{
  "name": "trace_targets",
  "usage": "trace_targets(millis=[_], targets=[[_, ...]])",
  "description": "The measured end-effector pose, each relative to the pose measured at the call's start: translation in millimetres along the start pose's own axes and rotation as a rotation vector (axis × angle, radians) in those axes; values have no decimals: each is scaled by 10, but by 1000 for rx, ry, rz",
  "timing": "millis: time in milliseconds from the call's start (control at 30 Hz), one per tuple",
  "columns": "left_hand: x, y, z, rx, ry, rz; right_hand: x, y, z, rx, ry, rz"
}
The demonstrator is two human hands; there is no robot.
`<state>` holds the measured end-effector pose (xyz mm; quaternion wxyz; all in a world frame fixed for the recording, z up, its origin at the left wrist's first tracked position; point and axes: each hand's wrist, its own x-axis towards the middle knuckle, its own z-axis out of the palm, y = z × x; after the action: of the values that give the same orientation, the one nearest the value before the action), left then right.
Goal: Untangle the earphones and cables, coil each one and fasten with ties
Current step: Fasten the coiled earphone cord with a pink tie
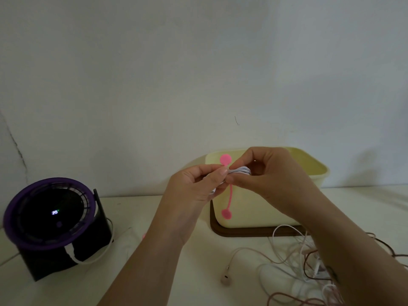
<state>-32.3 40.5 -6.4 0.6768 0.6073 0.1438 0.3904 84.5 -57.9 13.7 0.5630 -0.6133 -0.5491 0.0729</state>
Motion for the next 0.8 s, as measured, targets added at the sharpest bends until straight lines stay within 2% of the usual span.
trace_targets(millis=[233,400,467,567,700,800], targets=[[-12,28,20,39,42,32,-13,6,68,-51,50,-102],[-31,56,60,-39,51,51,34,87,47,105,-21,-38],[-34,72,69,-54,49,55,54,150,37,258,-93,97],[-34,80,54,-21,46,80,48,209,73,500,-312,296],[-56,109,64,25,29,95,28,257,79,497,-507,351],[-90,141,93,14,-12,108,14,261,50,591,-602,384]])
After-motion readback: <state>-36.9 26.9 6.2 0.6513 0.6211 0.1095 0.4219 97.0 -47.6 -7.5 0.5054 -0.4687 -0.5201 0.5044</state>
